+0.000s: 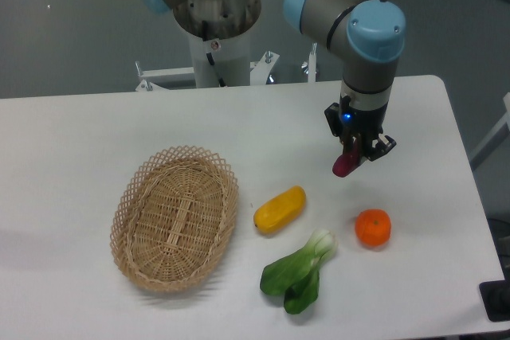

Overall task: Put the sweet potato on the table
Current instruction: 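Lower the held purple sweet potato toward the table with the gripper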

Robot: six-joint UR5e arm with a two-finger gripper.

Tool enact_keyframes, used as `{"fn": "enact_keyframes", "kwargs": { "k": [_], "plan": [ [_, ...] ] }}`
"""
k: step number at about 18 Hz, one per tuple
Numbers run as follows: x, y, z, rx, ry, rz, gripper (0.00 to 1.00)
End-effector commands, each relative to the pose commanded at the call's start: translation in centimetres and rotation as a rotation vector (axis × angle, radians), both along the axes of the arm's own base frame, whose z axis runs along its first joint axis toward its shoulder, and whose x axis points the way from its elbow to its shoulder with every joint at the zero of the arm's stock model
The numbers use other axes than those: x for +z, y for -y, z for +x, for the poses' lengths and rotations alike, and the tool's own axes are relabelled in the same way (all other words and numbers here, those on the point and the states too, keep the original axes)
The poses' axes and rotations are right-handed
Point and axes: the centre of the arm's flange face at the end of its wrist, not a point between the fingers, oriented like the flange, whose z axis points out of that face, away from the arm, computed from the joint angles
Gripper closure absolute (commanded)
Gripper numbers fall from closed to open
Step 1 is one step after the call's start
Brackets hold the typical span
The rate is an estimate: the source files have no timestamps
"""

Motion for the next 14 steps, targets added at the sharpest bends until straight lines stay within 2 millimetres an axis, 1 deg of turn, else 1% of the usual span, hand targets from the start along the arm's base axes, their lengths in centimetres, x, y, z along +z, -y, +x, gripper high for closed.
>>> {"fn": "enact_keyframes", "kwargs": {
  "k": [4,9,12,14],
  "plan": [
    [-2.1,0.3,1.1,-0.020,-0.012,-0.011,0.90],
    [-4.5,1.8,1.9,-0.111,-0.040,-0.154,0.90],
    [-6.8,2.3,2.4,-0.170,-0.043,-0.167,0.90],
    [-8.1,2.5,2.6,-0.179,-0.060,-0.161,0.90]
  ]
}}
